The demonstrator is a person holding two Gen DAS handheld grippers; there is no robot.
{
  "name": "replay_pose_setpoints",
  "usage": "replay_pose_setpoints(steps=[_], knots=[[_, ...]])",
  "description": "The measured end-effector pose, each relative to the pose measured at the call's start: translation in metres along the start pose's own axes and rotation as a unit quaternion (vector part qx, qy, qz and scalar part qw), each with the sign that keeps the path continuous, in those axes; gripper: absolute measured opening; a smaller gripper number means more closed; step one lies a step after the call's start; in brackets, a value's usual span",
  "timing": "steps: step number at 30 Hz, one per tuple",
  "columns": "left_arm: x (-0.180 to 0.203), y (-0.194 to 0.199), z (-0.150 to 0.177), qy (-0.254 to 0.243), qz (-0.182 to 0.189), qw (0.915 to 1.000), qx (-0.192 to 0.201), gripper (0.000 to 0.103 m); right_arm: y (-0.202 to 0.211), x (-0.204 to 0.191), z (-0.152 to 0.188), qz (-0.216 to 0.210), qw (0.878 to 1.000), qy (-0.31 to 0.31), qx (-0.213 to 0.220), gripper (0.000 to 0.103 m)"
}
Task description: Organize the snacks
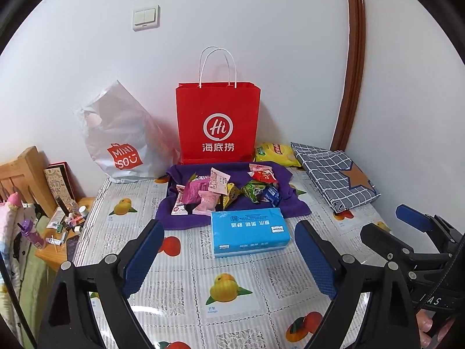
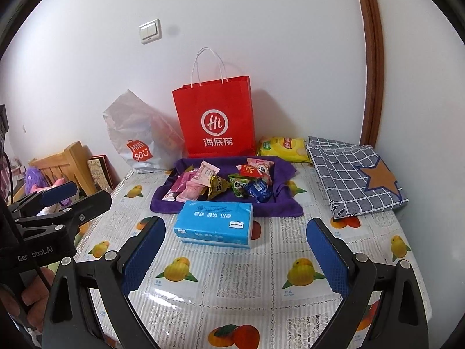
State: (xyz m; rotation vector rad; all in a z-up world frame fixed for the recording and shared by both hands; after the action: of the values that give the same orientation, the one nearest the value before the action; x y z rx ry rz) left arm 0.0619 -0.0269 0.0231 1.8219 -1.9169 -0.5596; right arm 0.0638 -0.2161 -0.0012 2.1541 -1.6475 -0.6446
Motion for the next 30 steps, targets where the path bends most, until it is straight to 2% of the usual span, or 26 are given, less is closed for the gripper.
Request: replay_pose_setpoints(steps=[30], knots=[[0.0003,0.0038,-0.0001,0.0,0.001,1.0,0.001,0.091,0.0092,-0.0026,-0.0001,-0.008,1.0,0.001,0.009,0.097]])
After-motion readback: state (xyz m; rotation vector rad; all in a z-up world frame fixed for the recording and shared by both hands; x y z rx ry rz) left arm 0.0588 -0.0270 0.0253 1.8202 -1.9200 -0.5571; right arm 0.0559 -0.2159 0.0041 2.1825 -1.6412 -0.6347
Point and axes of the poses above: each gripper's, at about its wrist camera, not at the fingertips, and y roughly against the way its jaws point, x to its right, z to its underside, the point moved 3 cm from there along -y, roughly the way its jaws point, and after that the axes turned 2 degrees about x, right-handed, at the moved point
